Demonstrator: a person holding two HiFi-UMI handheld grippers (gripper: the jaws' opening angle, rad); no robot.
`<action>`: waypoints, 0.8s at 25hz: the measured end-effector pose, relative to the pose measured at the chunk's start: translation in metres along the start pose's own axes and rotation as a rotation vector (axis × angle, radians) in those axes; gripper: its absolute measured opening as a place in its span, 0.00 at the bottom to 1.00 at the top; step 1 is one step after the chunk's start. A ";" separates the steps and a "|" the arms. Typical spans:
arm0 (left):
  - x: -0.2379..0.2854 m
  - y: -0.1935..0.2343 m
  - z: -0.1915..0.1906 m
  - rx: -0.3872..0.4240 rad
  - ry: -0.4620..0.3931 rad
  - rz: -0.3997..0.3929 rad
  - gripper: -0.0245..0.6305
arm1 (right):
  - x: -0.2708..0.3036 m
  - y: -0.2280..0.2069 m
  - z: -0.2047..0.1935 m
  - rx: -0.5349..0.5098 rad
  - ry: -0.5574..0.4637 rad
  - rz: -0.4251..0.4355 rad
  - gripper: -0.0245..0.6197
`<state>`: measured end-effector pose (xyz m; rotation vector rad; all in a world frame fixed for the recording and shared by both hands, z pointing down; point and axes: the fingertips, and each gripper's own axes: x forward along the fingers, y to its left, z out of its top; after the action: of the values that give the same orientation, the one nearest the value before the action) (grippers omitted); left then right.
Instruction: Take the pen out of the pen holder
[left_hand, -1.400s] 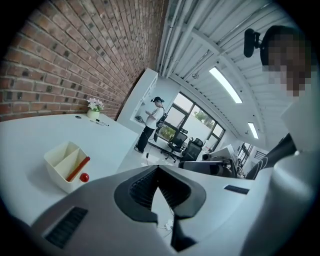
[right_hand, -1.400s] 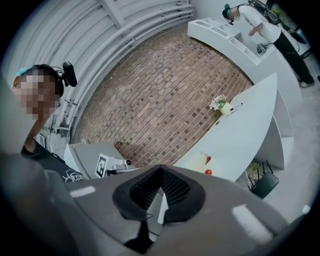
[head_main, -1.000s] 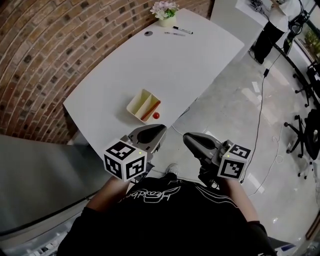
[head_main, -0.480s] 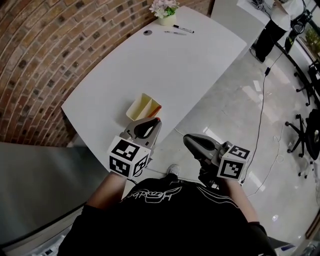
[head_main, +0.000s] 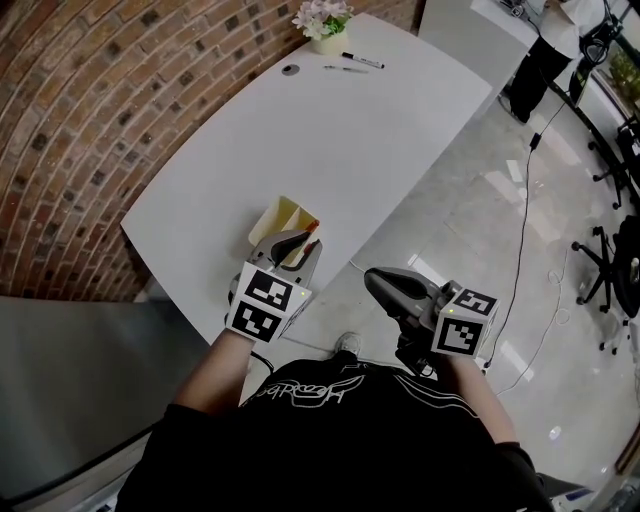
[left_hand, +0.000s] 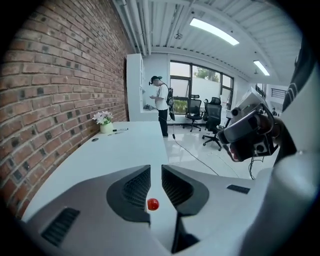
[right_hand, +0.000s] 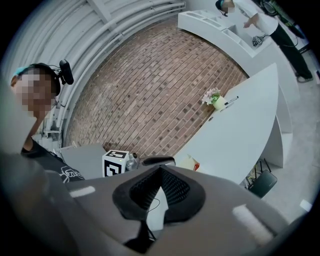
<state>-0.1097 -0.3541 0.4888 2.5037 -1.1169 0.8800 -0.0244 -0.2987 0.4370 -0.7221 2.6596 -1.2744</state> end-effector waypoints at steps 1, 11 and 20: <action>0.003 0.001 -0.002 0.004 0.013 0.003 0.11 | 0.001 -0.001 -0.001 -0.001 0.004 0.001 0.04; 0.040 0.019 -0.028 0.067 0.176 0.037 0.18 | -0.005 -0.017 -0.001 0.022 0.003 -0.019 0.04; 0.065 0.030 -0.045 0.058 0.298 0.043 0.18 | -0.011 -0.030 -0.004 0.046 0.004 -0.032 0.04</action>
<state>-0.1170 -0.3912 0.5639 2.2997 -1.0617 1.2644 -0.0053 -0.3068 0.4609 -0.7595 2.6235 -1.3413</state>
